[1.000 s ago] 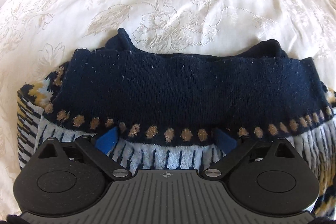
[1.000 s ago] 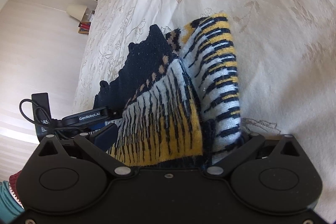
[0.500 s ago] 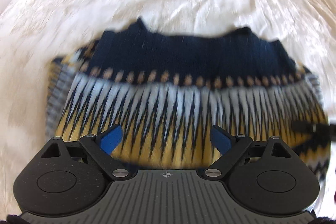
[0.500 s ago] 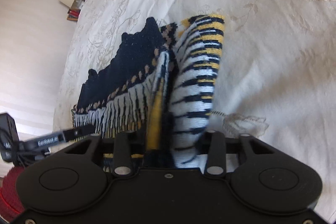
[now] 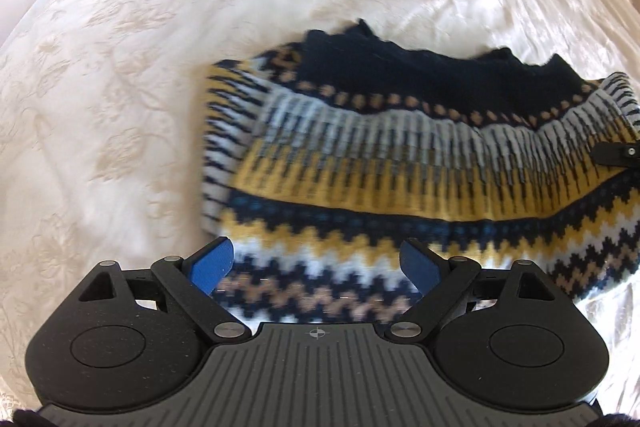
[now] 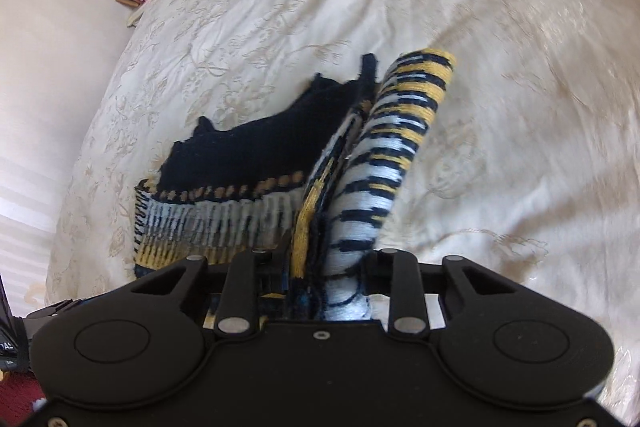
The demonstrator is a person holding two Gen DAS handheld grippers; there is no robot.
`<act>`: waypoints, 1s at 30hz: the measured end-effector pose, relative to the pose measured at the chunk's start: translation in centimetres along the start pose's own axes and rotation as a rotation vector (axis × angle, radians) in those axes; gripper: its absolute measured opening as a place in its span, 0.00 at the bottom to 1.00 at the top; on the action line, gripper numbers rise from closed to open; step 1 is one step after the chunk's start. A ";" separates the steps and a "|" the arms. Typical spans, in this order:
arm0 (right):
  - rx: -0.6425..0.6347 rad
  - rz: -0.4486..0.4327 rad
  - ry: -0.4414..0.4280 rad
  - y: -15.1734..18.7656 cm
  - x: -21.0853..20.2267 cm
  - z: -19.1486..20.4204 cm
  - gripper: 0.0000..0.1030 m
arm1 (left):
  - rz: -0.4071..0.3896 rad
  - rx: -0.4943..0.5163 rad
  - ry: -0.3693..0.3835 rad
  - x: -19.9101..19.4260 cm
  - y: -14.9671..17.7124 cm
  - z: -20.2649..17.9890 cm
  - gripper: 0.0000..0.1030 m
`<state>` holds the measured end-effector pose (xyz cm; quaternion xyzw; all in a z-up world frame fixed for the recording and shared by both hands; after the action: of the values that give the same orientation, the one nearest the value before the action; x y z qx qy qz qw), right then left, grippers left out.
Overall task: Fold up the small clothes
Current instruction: 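Fold the gripped side over the sweater middle with the right gripper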
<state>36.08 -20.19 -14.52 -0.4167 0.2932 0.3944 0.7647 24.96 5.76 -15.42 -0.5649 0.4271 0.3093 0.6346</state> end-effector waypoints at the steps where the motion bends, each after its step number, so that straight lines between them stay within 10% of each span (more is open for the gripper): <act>1: -0.009 -0.001 0.006 -0.1 0.0 0.8 0.38 | -0.005 -0.010 0.003 0.0 -0.1 0.7 0.88; 21: -0.266 0.116 0.030 4.6 9.4 20.0 0.35 | -0.006 -0.130 -0.013 -0.2 0.7 14.3 0.88; 30: -0.382 0.159 0.106 6.3 13.2 22.7 0.36 | 0.007 -0.159 -0.009 0.3 0.8 15.8 0.88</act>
<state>40.27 6.39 -16.40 -0.5498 0.2846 0.4794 0.6220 27.45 21.37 -16.10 -0.6107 0.4000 0.3471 0.5887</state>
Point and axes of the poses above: each gripper's, at about its wrist camera, not at the fingertips, and x roughly the way its jaws point, z to its left, y to its underside, the point moved 5 cm from there along x, roughly the way its jaws point, and after that the axes turned 7 degrees about -z, right-handed, at the moved point
